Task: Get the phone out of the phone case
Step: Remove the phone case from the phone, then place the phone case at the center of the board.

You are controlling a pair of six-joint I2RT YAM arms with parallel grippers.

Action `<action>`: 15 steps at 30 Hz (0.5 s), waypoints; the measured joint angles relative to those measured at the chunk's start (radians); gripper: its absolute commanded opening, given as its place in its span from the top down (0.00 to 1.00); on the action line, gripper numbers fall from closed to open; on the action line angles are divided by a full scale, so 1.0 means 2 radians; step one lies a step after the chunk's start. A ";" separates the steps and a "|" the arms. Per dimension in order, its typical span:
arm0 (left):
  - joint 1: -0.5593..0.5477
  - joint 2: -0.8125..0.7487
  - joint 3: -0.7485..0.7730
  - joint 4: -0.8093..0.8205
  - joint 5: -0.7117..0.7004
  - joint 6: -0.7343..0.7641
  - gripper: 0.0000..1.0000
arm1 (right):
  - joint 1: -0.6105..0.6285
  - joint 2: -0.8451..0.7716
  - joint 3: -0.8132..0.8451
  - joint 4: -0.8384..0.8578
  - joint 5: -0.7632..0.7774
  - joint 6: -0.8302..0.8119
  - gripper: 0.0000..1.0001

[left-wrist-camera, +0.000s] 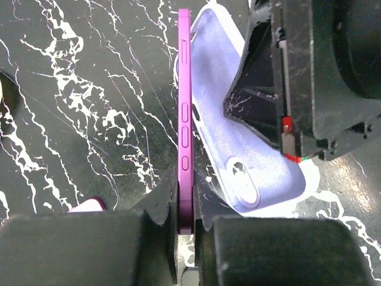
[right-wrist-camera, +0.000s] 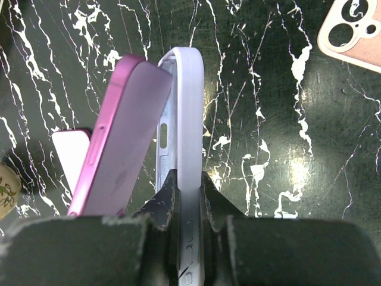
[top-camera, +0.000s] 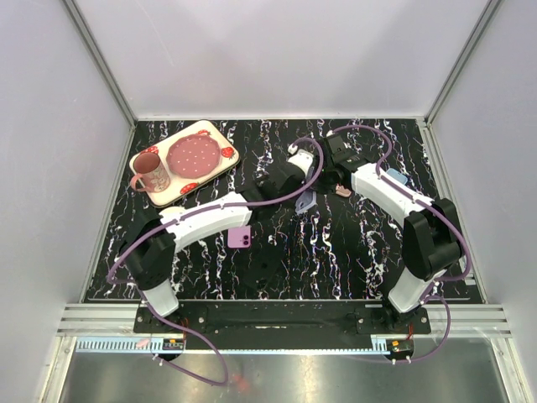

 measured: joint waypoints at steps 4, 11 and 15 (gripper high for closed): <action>0.018 -0.022 0.000 -0.021 0.026 -0.022 1.00 | 0.000 0.000 -0.002 0.005 0.009 -0.006 1.00; 0.094 -0.068 0.000 -0.040 0.111 -0.088 1.00 | -0.018 -0.008 -0.026 0.012 0.024 -0.024 1.00; 0.142 -0.077 0.000 -0.044 0.160 -0.126 1.00 | -0.054 -0.014 -0.042 0.019 0.018 -0.035 1.00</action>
